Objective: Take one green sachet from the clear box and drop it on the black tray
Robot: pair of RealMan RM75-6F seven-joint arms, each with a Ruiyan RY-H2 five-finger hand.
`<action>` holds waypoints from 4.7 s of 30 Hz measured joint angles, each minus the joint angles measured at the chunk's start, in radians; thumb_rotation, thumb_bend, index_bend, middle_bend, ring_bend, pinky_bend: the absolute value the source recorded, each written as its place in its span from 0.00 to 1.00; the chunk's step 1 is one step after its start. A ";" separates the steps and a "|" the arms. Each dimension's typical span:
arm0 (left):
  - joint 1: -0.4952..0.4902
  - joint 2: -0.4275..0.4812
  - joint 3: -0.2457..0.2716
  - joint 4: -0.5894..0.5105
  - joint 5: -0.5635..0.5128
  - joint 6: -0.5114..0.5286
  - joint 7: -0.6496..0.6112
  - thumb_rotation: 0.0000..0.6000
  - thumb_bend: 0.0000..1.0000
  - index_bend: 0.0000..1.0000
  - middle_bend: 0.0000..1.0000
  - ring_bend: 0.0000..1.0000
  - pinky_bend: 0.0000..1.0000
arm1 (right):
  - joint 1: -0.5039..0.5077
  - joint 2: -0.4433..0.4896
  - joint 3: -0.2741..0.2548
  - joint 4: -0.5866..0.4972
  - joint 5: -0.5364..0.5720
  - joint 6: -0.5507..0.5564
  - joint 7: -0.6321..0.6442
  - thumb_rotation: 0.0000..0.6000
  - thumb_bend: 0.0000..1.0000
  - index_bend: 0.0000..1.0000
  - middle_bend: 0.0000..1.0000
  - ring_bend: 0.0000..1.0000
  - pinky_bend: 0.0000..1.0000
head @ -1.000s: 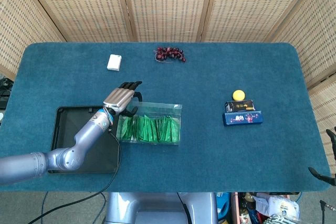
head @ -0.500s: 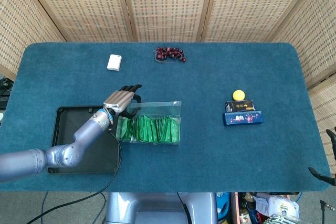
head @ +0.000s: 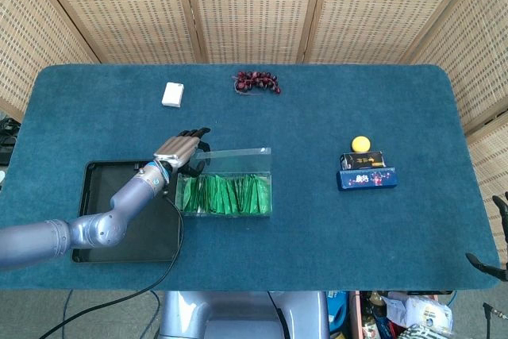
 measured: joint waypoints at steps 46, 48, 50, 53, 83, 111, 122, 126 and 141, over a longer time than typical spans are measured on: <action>0.149 -0.113 0.024 0.095 0.893 0.182 -0.260 1.00 0.45 0.45 0.00 0.00 0.00 | 0.001 0.004 0.002 -0.003 0.011 -0.009 0.010 1.00 0.00 0.00 0.00 0.00 0.00; 0.153 -0.122 0.029 0.102 0.899 0.183 -0.258 1.00 0.45 0.45 0.00 0.00 0.00 | 0.001 0.005 0.002 -0.002 0.011 -0.009 0.014 1.00 0.00 0.00 0.00 0.00 0.00; 0.156 -0.128 0.031 0.105 0.902 0.182 -0.258 1.00 0.45 0.46 0.00 0.00 0.00 | 0.001 0.006 0.003 -0.001 0.011 -0.010 0.016 1.00 0.00 0.00 0.00 0.00 0.00; 0.158 -0.133 0.032 0.108 0.904 0.182 -0.257 1.00 0.45 0.46 0.00 0.00 0.00 | 0.001 0.006 0.003 0.000 0.011 -0.011 0.018 1.00 0.00 0.00 0.00 0.00 0.00; 0.149 -0.230 0.007 0.227 0.865 0.134 -0.212 1.00 0.45 0.46 0.00 0.00 0.00 | 0.007 0.003 0.006 0.010 0.027 -0.029 0.021 1.00 0.00 0.00 0.00 0.00 0.00; 0.154 -0.254 0.009 0.243 0.866 0.121 -0.195 1.00 0.45 0.49 0.00 0.00 0.00 | 0.009 0.003 0.006 0.009 0.027 -0.032 0.019 1.00 0.00 0.00 0.00 0.00 0.00; 0.155 -0.260 0.006 0.247 0.870 0.120 -0.198 1.00 0.46 0.50 0.00 0.00 0.00 | 0.009 0.003 0.006 0.008 0.028 -0.034 0.020 1.00 0.00 0.00 0.00 0.00 0.00; 0.153 -0.260 0.004 0.251 0.869 0.117 -0.197 1.00 0.46 0.50 0.00 0.00 0.00 | 0.009 0.003 0.006 0.009 0.029 -0.035 0.020 1.00 0.00 0.00 0.00 0.00 0.00; 0.147 -0.280 0.004 0.269 0.865 0.106 -0.185 1.00 0.46 0.55 0.00 0.00 0.00 | 0.011 0.003 0.006 0.010 0.032 -0.041 0.021 1.00 0.00 0.00 0.00 0.00 0.00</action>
